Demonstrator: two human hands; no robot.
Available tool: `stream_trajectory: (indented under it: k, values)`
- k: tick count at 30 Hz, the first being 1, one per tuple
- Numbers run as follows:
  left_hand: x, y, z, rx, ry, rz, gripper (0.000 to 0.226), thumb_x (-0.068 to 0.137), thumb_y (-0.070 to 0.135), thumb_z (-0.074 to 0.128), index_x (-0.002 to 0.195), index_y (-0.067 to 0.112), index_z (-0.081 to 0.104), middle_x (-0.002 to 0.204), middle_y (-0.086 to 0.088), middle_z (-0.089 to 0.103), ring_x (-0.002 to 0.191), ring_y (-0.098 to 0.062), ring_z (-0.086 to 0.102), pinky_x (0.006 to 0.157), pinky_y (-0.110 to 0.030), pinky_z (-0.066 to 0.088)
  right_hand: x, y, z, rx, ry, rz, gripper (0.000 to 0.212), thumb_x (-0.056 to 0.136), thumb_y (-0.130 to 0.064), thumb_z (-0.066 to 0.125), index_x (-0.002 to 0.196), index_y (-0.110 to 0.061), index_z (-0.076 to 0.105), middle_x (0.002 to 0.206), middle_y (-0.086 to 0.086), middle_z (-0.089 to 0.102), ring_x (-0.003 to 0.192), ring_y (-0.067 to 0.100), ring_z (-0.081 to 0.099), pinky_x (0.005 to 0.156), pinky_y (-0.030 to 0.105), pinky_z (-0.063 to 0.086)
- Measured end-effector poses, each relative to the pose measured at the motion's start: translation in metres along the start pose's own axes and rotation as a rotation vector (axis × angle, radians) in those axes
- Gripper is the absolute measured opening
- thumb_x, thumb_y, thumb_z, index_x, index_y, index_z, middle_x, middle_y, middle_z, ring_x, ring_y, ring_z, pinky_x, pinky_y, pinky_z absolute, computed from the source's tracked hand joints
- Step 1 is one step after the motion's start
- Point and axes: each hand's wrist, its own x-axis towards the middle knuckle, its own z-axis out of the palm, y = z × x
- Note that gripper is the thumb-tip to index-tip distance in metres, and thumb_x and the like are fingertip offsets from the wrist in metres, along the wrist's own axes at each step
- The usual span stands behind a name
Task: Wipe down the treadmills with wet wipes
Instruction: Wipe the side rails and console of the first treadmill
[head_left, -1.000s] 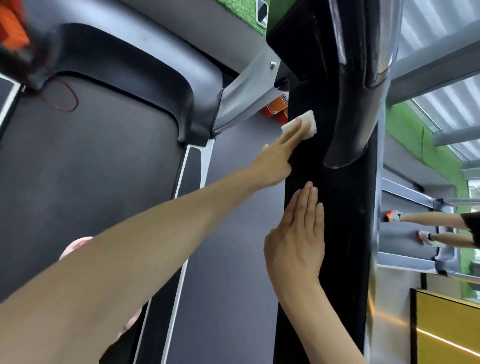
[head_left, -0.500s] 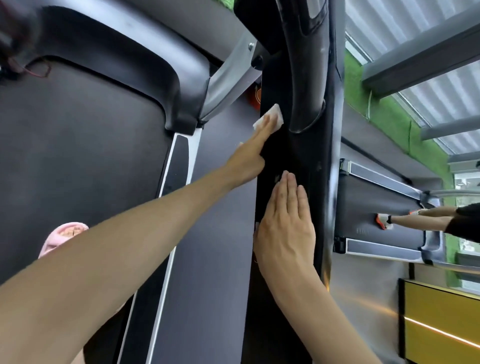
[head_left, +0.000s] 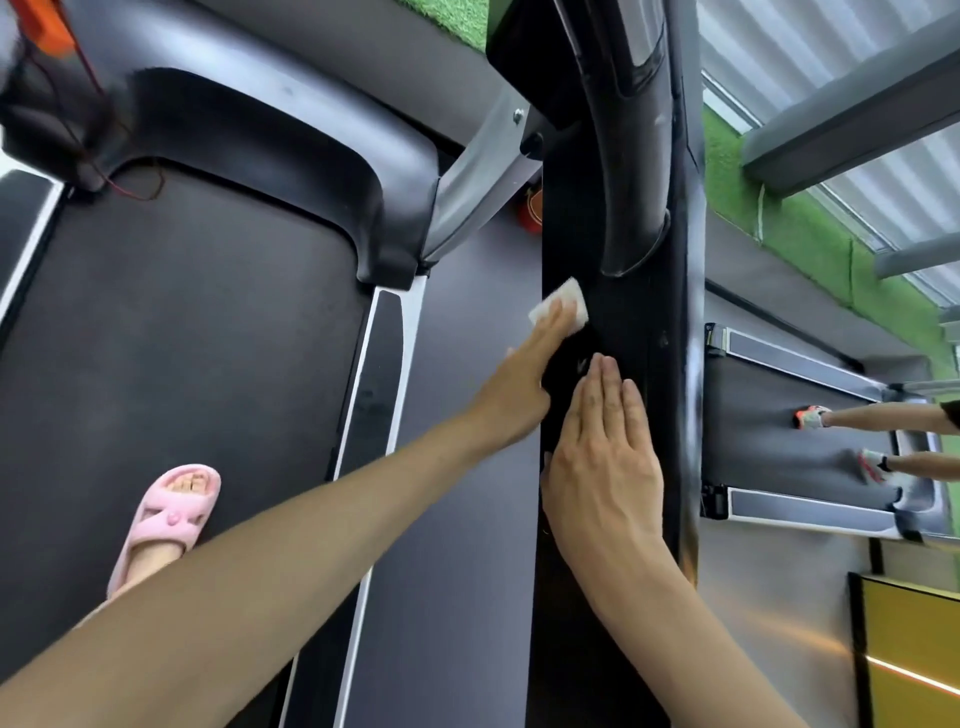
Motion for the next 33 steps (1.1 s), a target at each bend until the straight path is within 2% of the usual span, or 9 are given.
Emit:
stream_trajectory:
  k: [4,9,15,18,20,23,26,30,33]
  values:
    - [-0.032,-0.012,0.013,0.097,-0.042,0.039,0.092,0.08,-0.02,0.033,0.154,0.027,0.004,0.155,0.022,-0.003,0.146,-0.002,0.0,0.119,-0.05,-0.005,-0.003,-0.008,0.004,-0.007,0.008,0.056,0.06,0.097,-0.017,0.006,0.134,0.021,-0.022,0.137,0.037,-0.036,0.133,0.037,-0.032,0.098,0.055,-0.033]
    - [0.024,0.0,-0.014,0.082,0.009,-0.007,0.094,0.074,-0.015,0.031,0.155,0.024,0.002,0.162,0.01,-0.002,0.148,-0.008,-0.003,0.117,-0.056,-0.005,-0.014,-0.008,0.01,-0.048,0.05,0.072,0.072,0.097,-0.026,0.019,0.138,0.023,-0.013,0.145,0.041,-0.022,0.142,0.04,-0.018,0.106,0.054,-0.026]
    - [-0.035,-0.007,0.024,0.106,-0.066,0.234,0.07,0.093,-0.002,0.033,0.149,0.029,0.003,0.157,0.015,0.0,0.148,-0.006,0.003,0.122,-0.041,0.009,-0.02,-0.012,0.018,-0.141,0.024,0.097,0.067,0.102,-0.018,0.016,0.131,0.026,-0.024,0.132,0.046,-0.039,0.132,0.043,-0.031,0.096,0.061,-0.033]
    - [-0.008,-0.013,0.008,0.148,-0.024,0.101,0.097,0.075,-0.019,0.031,0.149,0.035,0.0,0.158,0.016,0.0,0.147,-0.007,0.003,0.12,-0.051,0.007,-0.026,-0.011,0.021,-0.146,0.098,0.096,0.056,0.095,-0.008,0.001,0.138,0.025,-0.012,0.144,0.044,-0.023,0.142,0.043,-0.016,0.108,0.054,-0.026]
    - [0.007,-0.001,0.001,0.076,0.012,0.024,0.098,0.075,-0.021,0.032,0.153,0.029,0.002,0.161,0.01,-0.001,0.147,-0.006,0.001,0.121,-0.048,0.008,-0.03,-0.011,0.024,-0.142,0.148,0.119,0.059,0.09,-0.008,0.0,0.141,0.022,-0.004,0.149,0.041,-0.012,0.146,0.042,-0.004,0.114,0.051,-0.019]
    - [-0.008,0.014,0.019,0.096,-0.021,0.197,0.084,0.081,-0.014,0.033,0.152,0.022,0.007,0.16,0.005,0.001,0.148,-0.01,0.0,0.122,-0.035,0.005,-0.036,-0.011,0.029,-0.117,0.179,0.109,0.06,0.092,-0.009,0.01,0.14,0.023,-0.006,0.149,0.041,-0.009,0.146,0.042,-0.003,0.115,0.051,-0.018]
    - [-0.02,0.015,0.021,0.125,-0.087,0.332,0.076,0.083,-0.004,0.031,0.15,0.023,0.006,0.158,0.008,0.0,0.149,-0.014,0.0,0.122,-0.04,0.004,-0.043,-0.009,0.031,-0.136,0.21,0.09,0.06,0.094,-0.011,0.013,0.14,0.024,-0.004,0.15,0.041,-0.005,0.146,0.042,-0.001,0.114,0.052,-0.018]
    - [0.004,0.027,0.004,0.079,-0.052,0.16,0.097,0.068,-0.024,0.028,0.153,0.016,0.006,0.161,-0.002,-0.003,0.148,-0.013,-0.002,0.122,-0.041,0.003,-0.048,-0.009,0.031,-0.128,0.217,0.088,0.064,0.095,-0.02,0.02,0.142,0.021,0.006,0.152,0.038,0.003,0.146,0.041,0.004,0.114,0.052,-0.015]
    - [-0.011,0.033,0.019,0.109,-0.071,0.275,0.09,0.069,-0.011,0.03,0.151,0.018,0.006,0.161,-0.004,-0.002,0.148,-0.014,-0.003,0.122,-0.037,0.001,-0.05,-0.008,0.032,-0.121,0.228,0.081,0.066,0.095,-0.022,0.022,0.143,0.02,0.006,0.152,0.037,0.004,0.146,0.041,0.006,0.115,0.051,-0.015]
